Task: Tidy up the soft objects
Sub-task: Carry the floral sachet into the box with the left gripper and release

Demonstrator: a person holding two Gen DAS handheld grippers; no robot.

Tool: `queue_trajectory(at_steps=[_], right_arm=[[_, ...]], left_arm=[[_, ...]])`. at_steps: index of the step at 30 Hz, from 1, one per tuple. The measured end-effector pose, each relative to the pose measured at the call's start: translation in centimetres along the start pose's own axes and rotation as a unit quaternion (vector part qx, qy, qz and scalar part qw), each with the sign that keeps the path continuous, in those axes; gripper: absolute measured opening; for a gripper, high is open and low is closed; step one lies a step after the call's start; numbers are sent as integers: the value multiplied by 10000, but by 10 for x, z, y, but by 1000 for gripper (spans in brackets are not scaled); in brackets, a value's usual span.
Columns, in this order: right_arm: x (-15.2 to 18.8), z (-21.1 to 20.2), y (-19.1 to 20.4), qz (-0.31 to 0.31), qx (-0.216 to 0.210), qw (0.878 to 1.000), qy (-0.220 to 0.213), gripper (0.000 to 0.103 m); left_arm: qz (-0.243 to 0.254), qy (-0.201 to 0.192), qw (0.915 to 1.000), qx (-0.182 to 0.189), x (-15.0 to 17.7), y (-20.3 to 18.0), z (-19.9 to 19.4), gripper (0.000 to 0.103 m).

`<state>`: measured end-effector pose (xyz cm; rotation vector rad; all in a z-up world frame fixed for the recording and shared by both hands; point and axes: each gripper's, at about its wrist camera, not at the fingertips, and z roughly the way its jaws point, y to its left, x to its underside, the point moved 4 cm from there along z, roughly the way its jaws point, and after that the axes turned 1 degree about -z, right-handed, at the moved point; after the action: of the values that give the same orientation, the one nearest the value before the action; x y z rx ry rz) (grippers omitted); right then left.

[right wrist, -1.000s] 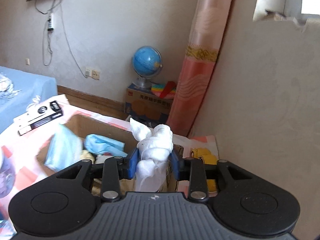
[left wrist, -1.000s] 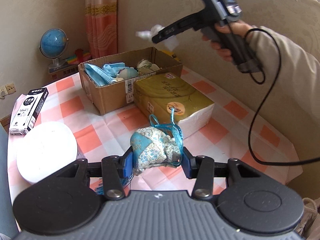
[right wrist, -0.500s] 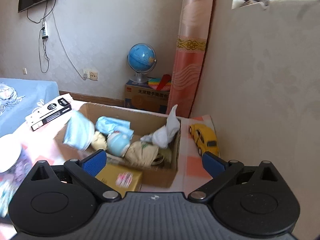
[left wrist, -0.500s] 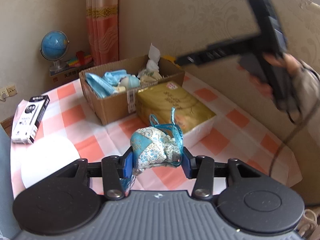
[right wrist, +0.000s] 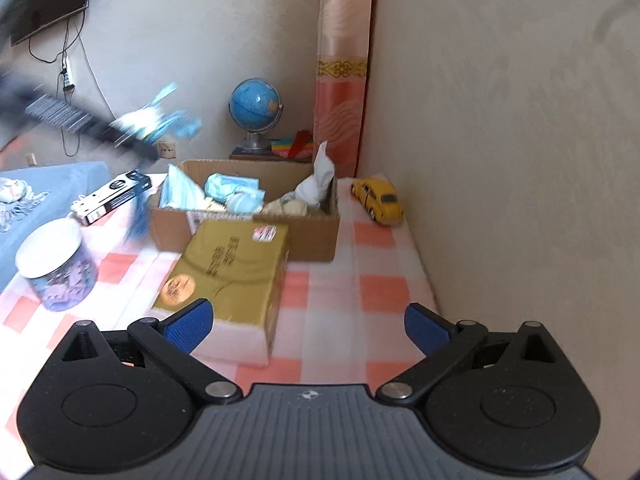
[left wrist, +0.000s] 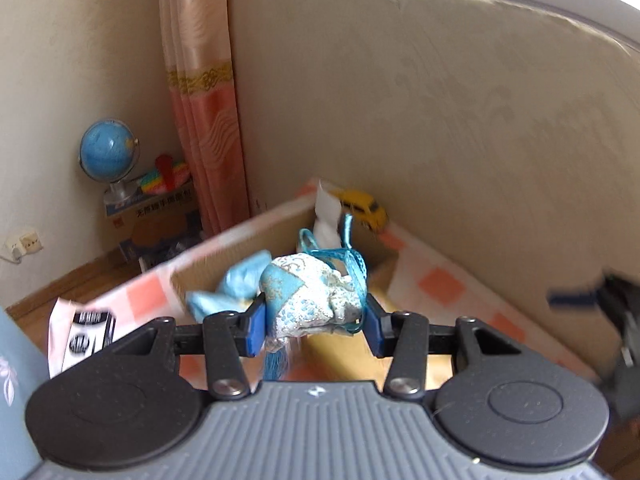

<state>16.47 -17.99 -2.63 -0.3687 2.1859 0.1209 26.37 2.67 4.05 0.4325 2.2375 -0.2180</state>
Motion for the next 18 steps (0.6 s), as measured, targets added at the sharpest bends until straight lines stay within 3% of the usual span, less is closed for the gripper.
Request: queue_trajectory(at_steps=[10,18], right_arm=[[5,-7,-6,138,24,9999,15,103],[6,-3,-14,311,5,9995,29,103]], left_arm=[[197,41,9986,-480,-47,3,68,46],[82,575,9958,-712,-27,-3,105,46]])
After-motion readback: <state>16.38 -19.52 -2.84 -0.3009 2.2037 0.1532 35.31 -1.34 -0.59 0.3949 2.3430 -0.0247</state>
